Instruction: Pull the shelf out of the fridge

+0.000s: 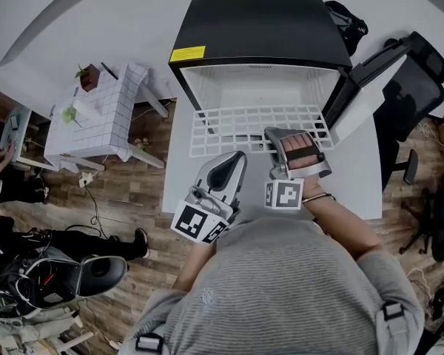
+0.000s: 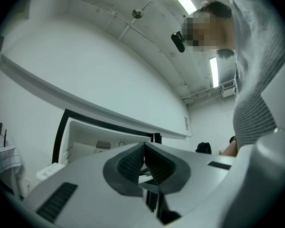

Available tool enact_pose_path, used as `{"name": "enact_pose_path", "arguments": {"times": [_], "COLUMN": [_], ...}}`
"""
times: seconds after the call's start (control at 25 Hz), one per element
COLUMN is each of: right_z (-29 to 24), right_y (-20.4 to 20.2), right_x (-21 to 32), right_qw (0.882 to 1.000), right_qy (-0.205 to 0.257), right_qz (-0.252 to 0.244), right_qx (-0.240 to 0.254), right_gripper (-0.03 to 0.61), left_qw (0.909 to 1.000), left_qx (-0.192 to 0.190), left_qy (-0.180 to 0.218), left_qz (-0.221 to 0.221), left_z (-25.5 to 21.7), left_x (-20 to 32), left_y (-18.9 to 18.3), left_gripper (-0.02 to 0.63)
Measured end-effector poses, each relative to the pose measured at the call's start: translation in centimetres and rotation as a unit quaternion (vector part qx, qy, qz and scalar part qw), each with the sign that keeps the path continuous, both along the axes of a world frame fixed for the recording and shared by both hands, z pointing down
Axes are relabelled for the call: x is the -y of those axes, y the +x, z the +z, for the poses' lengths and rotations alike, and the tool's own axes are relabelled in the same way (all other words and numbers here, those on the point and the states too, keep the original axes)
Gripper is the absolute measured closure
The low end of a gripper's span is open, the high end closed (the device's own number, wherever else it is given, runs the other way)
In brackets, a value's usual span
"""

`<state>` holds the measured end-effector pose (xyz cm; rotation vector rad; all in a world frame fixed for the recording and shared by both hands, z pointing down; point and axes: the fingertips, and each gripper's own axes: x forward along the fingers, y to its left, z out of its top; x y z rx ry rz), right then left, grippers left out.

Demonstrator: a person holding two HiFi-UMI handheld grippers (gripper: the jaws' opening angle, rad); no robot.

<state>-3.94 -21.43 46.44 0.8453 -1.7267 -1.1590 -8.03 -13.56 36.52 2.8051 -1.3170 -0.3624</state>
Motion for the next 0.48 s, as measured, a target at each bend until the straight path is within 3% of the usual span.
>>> {"name": "enact_pose_path", "arguments": {"times": [0.28,0.48], "right_z": [-1.0,-1.6], "right_y": [0.5,1.1], "right_x": [0.4,0.7], "right_qw": [1.0,0.999], "right_qy": [0.002,-0.023], "right_qz": [0.002,0.013], "right_qx": [0.007,0.033], "right_gripper": [0.546,0.546], "left_qw": [0.9999,1.0], "left_qx": [-0.004,-0.005], "left_qy": [0.009,0.007], "left_qz": [0.0,0.004], "left_z": [-1.2,-0.9], "left_x": [-0.2,-0.5], "left_y": [-0.4,-0.1], "left_gripper": [0.602,0.602]}}
